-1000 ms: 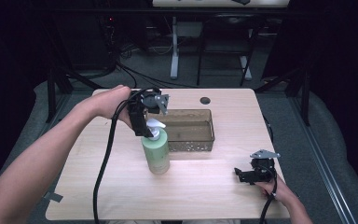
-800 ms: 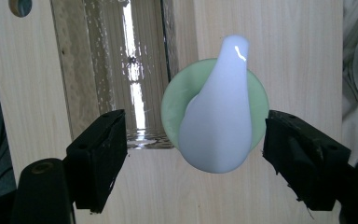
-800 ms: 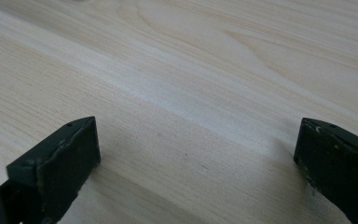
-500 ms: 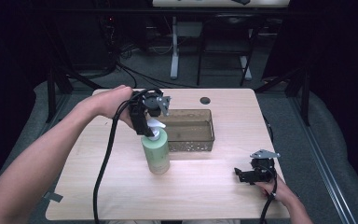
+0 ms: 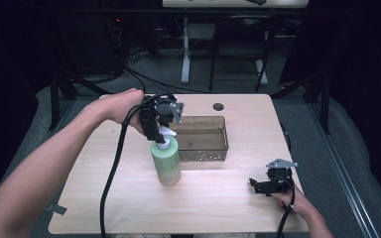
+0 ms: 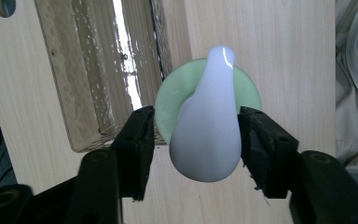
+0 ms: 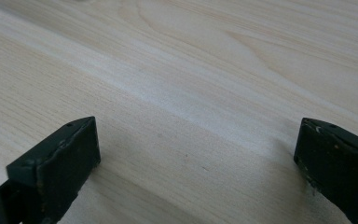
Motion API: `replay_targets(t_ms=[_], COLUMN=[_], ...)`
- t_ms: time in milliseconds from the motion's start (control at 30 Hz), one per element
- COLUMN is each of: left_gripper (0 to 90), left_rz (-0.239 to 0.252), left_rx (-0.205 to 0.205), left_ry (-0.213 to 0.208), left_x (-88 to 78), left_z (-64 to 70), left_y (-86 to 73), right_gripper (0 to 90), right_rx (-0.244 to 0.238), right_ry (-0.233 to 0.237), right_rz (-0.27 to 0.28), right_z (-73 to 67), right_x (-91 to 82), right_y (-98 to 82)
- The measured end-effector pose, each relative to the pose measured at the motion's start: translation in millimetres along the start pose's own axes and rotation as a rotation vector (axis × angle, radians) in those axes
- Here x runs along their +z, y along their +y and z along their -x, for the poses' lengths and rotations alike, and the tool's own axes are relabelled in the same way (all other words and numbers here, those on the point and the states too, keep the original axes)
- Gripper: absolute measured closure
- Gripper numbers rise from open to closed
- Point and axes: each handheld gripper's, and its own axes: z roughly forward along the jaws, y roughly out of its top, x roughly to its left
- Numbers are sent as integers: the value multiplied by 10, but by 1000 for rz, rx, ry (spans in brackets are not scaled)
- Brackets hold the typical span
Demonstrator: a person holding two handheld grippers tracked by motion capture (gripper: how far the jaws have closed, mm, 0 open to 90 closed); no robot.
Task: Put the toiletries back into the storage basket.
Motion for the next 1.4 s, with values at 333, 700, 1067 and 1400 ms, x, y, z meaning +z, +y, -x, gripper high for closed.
replay_targets(t_ms=[333, 700, 1067, 1400], left_gripper=[549, 594, 621, 591], left_rz=[-28, -47, -56, -60], left_rx=[5, 1, 1, -16], left_ry=[-18, -50, -63, -60], left_x=[5, 87, 94, 75], left_z=[-30, -36, -47, -53], left_y=[45, 40, 39, 54], right_gripper=[0, 0, 0, 0], right_rx=[-1, -1, -1, -1], right_ry=[0, 1, 1, 1], right_rz=[0, -1, 0, 0], right_z=[0, 0, 0, 0], right_x=[0, -1, -1, -1], right_y=[0, 0, -1, -1])
